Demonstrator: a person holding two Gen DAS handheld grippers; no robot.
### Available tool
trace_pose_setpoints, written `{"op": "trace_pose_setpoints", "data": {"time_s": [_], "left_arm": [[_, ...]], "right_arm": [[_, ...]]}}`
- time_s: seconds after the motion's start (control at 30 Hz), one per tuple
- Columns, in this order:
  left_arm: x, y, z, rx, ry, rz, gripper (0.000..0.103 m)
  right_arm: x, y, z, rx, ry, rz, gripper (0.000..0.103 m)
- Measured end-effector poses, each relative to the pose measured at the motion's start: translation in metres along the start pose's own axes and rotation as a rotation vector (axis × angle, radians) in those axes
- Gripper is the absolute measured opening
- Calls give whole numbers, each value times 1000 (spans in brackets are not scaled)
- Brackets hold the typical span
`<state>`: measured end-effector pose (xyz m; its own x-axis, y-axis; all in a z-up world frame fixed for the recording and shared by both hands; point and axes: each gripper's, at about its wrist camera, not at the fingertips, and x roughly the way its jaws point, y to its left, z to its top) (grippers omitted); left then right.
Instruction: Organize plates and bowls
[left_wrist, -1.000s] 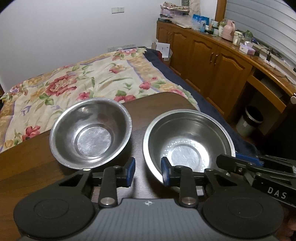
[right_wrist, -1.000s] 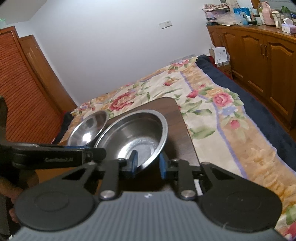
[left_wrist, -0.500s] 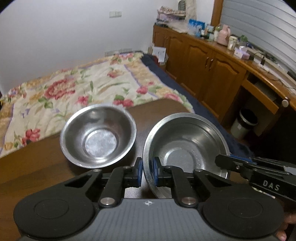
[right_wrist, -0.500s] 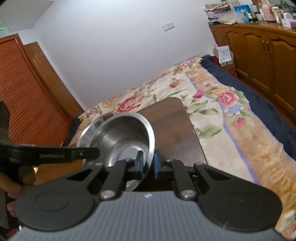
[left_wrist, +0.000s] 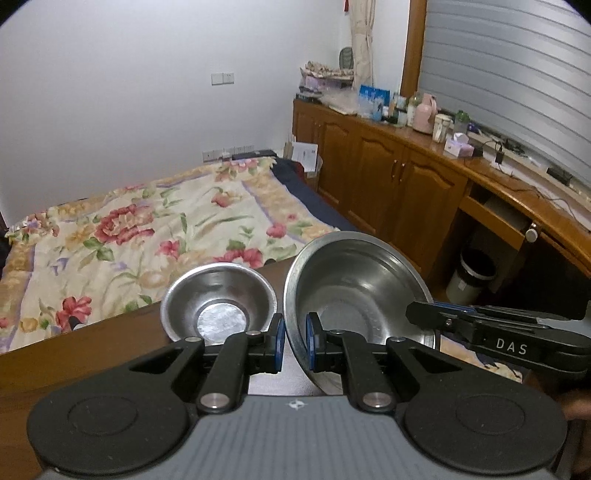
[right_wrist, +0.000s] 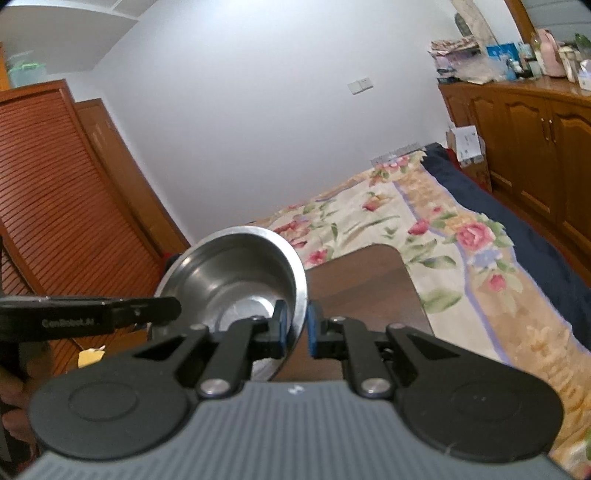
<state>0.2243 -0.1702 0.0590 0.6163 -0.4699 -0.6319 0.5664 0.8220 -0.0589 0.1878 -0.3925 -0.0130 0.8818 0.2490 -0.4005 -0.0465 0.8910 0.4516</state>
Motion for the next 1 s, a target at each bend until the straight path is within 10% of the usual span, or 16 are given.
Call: {"op": "trace_pose_setpoints", "data": {"time_s": [1.0], "left_arm": [[-76,34,-65,-48,-79,-70,13]], "right_arm": [[-18,56,-28,-135,80,72,13]]}}
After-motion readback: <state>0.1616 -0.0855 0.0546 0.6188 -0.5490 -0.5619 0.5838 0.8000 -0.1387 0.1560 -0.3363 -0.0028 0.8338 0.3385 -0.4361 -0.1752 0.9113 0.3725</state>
